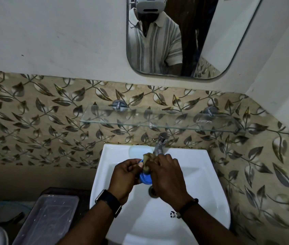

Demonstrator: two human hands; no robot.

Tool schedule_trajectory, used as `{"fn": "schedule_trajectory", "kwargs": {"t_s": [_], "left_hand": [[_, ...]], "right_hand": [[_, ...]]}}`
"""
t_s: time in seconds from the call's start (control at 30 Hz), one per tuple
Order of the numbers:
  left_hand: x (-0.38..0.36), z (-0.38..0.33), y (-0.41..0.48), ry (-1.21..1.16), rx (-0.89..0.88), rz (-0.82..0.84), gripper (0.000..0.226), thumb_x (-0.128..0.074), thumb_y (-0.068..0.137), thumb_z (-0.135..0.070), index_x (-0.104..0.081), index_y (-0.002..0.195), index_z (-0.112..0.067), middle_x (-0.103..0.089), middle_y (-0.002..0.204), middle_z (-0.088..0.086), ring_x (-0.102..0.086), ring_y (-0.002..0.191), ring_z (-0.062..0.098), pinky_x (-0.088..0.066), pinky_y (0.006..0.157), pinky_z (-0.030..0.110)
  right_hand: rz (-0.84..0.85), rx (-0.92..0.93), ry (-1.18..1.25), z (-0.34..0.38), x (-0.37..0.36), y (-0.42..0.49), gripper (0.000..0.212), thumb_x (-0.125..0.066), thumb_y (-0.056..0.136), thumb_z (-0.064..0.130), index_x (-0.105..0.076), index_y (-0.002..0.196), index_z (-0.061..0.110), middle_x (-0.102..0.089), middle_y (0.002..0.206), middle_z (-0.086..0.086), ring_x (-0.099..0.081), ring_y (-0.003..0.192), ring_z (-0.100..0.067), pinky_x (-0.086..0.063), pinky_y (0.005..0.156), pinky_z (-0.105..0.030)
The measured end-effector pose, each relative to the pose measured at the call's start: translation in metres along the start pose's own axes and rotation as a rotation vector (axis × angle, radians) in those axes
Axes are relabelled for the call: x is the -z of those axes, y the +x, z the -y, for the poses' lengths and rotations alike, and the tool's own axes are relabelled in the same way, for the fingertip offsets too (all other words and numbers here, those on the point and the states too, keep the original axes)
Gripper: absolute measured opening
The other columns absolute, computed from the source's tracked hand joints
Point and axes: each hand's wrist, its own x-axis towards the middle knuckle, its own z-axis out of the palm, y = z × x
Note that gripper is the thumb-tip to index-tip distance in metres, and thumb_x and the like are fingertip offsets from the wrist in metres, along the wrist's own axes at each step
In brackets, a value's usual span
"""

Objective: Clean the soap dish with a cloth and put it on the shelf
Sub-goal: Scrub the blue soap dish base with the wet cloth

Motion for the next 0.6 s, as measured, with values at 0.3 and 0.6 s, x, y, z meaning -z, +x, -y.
{"fn": "schedule_trajectory", "kwargs": {"t_s": [0.3,0.6], "left_hand": [[0.009,-0.008,0.003,-0.075,-0.037,-0.103,0.015,-0.062,0.097,-0.007,-0.071,0.107,0.001,-0.078,0.088,0.012,-0.074,0.074,0.018,-0.06,0.064,0.033],[0.004,-0.005,0.004,-0.085,-0.038,-0.118,0.016,-0.062,0.097,-0.006,-0.07,0.109,0.001,-0.077,0.096,0.019,-0.073,0.078,0.023,-0.063,0.07,0.038]], "right_hand": [[0.125,0.355,0.086,-0.037,0.021,0.004,0.045,-0.057,0.079,0.015,-0.064,0.117,0.037,-0.049,0.109,0.01,-0.049,0.092,-0.019,-0.028,0.07,-0.032],[0.083,0.154,0.142,-0.002,-0.001,-0.006,0.046,-0.054,0.076,0.014,-0.064,0.116,0.032,-0.06,0.113,0.009,-0.054,0.101,-0.018,-0.024,0.082,-0.023]]}}
